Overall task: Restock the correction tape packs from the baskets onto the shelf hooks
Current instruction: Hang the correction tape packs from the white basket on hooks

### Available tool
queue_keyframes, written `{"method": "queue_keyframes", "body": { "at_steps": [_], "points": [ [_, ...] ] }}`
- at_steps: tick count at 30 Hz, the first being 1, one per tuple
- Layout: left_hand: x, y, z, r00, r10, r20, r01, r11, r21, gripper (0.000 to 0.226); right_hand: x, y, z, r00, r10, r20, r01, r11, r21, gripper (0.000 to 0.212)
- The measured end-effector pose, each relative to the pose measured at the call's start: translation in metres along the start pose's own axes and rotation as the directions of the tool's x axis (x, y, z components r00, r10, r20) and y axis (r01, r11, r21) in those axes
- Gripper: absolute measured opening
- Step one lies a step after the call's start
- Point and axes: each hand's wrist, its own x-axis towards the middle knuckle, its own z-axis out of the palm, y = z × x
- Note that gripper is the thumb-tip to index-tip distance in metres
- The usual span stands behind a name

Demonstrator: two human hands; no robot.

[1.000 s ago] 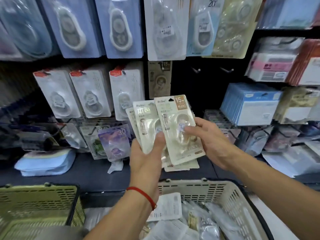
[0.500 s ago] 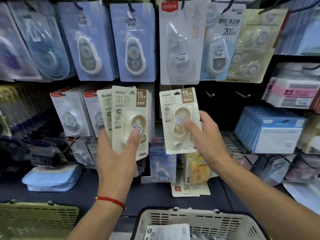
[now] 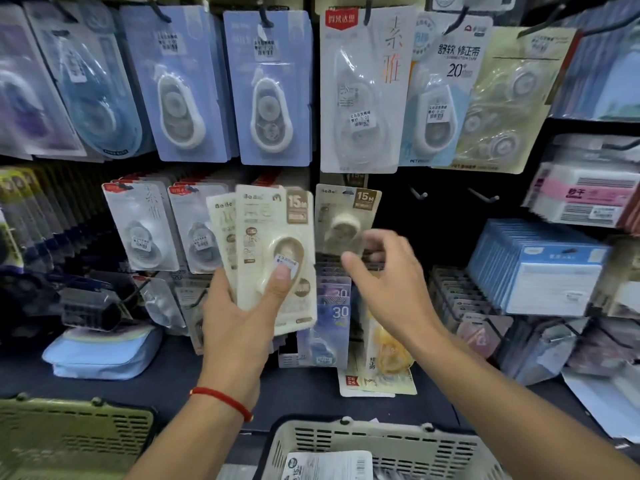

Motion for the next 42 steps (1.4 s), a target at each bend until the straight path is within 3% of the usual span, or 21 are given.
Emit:
{"method": "queue_keyframes", "body": {
  "at_steps": [3,5,8,11,13,18,23,29,37,39,42],
  "points": [
    [0.001,-0.006,0.006,0.996,-0.066,0.053,0.066,0.998,-0.003,0.058,-0.006,-0.006,0.01,0.962,-0.056,0.268,0.036,0.996,0.079,0.042],
    [0.002,-0.01,0.008,0.992,-0.101,0.073,0.104,0.994,-0.037,0.063,-0.009,-0.007,0.014,0.947,-0.075,0.311,0.023,0.986,0.166,0.039],
    [0.002,-0.012,0.01,0.993,-0.091,0.07,0.094,0.995,-0.04,0.063,-0.011,-0.005,0.011,0.967,-0.075,0.244,-0.012,0.942,0.334,0.025],
    [0.005,-0.014,0.006,0.997,-0.071,0.027,0.071,0.997,-0.008,0.037,-0.009,-0.003,0.005,0.991,-0.012,0.133,-0.052,0.885,0.462,0.024],
    [0.008,-0.016,0.003,0.996,-0.082,-0.02,0.082,0.996,0.019,0.026,-0.005,-0.002,0.001,0.997,0.03,0.074,-0.061,0.88,0.472,0.023],
    [0.008,-0.013,0.001,0.994,-0.067,-0.085,0.069,0.997,0.025,0.026,-0.001,0.001,-0.004,0.991,0.116,0.061,-0.131,0.874,0.468,0.021],
    [0.012,-0.006,-0.002,0.989,-0.008,-0.149,0.014,0.999,0.033,0.023,-0.003,-0.006,-0.001,0.992,0.114,-0.059,-0.073,0.877,0.475,0.032],
    [0.011,-0.006,-0.006,0.984,0.059,-0.167,-0.037,0.99,0.135,0.023,-0.002,-0.007,-0.006,0.987,0.129,-0.097,-0.077,0.906,0.416,0.022],
    [0.01,-0.003,-0.007,0.981,0.126,-0.146,-0.111,0.988,0.108,0.029,-0.002,-0.011,-0.005,0.988,0.133,-0.084,-0.083,0.894,0.441,0.026],
    [0.008,-0.002,-0.007,0.978,0.144,-0.151,-0.126,0.984,0.124,0.031,0.0,-0.007,-0.004,0.984,0.162,-0.071,-0.13,0.936,0.328,0.039],
    [0.007,-0.002,-0.006,0.985,0.147,-0.093,-0.132,0.979,0.152,0.032,-0.003,0.001,0.0,0.989,0.115,-0.093,-0.116,0.993,-0.008,0.065]
  ]
}}
